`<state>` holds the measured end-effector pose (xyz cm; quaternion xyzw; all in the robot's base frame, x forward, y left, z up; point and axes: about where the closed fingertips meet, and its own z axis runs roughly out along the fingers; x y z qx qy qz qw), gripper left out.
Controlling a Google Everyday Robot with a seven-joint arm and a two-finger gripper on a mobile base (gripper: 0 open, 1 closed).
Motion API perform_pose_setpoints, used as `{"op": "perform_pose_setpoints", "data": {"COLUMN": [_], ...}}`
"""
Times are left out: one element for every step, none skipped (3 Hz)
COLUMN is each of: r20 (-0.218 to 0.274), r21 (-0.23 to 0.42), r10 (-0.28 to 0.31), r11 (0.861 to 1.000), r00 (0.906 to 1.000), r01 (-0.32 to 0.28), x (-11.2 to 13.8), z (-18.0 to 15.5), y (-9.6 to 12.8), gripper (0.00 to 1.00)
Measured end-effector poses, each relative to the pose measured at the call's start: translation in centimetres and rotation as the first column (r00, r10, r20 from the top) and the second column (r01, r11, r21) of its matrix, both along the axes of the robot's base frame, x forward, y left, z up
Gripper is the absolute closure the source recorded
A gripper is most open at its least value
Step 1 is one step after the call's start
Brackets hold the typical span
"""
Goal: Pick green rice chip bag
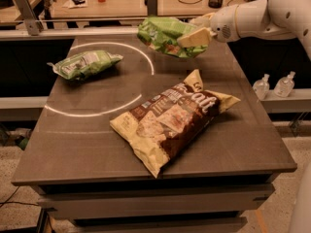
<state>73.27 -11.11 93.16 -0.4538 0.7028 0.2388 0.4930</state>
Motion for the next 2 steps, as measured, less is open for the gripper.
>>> {"op": "perform_pose_setpoints", "data": {"r20": [0.115,0.112], "r21": [0.060,0.061], "r10": [0.086,0.084], "r11": [0.994,0.994], "r00": [0.9896,0.9901], "r01": [-0.093,-0.092], "x": [-2.10,-2.09], "z": [6.63,6.65], "y": [2.11,2.13], "gripper": [1.00,1.00]}}
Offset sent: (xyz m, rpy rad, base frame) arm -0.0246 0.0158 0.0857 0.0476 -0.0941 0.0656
